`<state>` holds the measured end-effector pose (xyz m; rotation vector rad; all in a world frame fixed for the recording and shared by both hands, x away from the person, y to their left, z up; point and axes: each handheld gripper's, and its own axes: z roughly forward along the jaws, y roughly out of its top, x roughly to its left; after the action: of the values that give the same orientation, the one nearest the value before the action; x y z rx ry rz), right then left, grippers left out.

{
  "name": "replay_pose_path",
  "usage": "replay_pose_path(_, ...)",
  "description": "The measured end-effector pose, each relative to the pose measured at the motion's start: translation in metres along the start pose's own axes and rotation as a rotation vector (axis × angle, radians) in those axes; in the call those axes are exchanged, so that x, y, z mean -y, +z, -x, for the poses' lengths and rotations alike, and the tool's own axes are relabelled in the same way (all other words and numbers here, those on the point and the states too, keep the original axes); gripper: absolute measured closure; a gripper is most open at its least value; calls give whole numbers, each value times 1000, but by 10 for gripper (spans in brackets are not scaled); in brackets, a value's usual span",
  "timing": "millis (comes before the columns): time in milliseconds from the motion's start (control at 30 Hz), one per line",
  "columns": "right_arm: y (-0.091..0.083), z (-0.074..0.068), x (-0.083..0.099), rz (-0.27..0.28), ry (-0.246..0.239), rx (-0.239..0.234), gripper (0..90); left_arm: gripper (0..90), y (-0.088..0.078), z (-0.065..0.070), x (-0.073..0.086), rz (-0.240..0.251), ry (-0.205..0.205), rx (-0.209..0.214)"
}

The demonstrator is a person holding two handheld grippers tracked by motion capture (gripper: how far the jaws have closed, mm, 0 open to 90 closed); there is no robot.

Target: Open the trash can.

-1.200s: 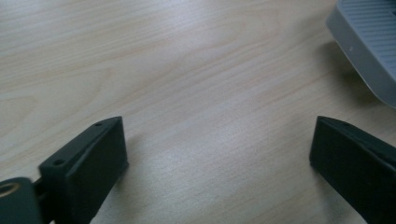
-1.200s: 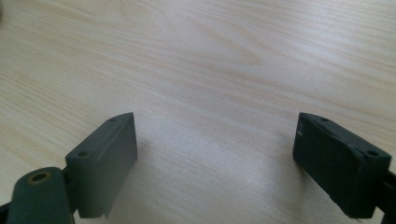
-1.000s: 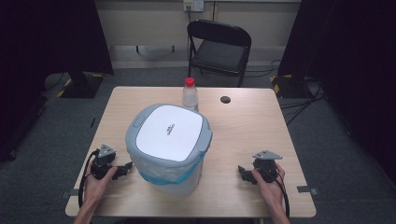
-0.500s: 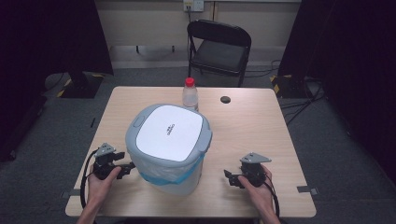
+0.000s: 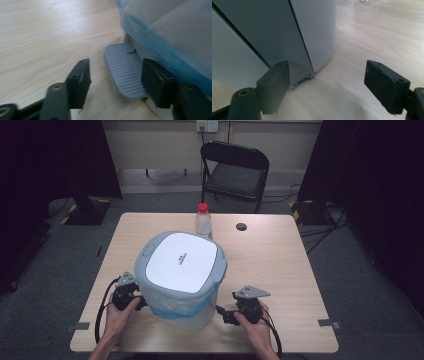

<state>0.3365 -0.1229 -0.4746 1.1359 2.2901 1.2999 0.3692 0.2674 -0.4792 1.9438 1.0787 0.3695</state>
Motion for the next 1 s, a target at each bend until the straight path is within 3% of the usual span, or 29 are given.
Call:
replay_pose_path(167,2,1,-4,0,-6,-5,187,495,2,5,0,-1,9,48)
replay_pose_path(200,2,4,-5,-2,0,-1,187,499,3,8,0,-11,27,63)
replay_pose_path(500,9,19,-13,9,10,46,233,523,1,16,1,-16,17,52)
replay_pose_path(533,12,26,-17,-3,30,40,234,506,3,15,0,-15,12,75)
replay_pose_path(600,14,30,-18,-6,47,43,249,480,5,16,0,-14,14,80)
replay_pose_path(667,17,38,-24,6,64,72,328,445,5,19,0,-19,41,103)
replay_pose_path(867,28,51,-37,22,44,133,385,382,10,26,0,-13,48,158)
replay_pose_path(1000,24,54,-37,22,35,139,269,325,7,23,2,-8,35,206)
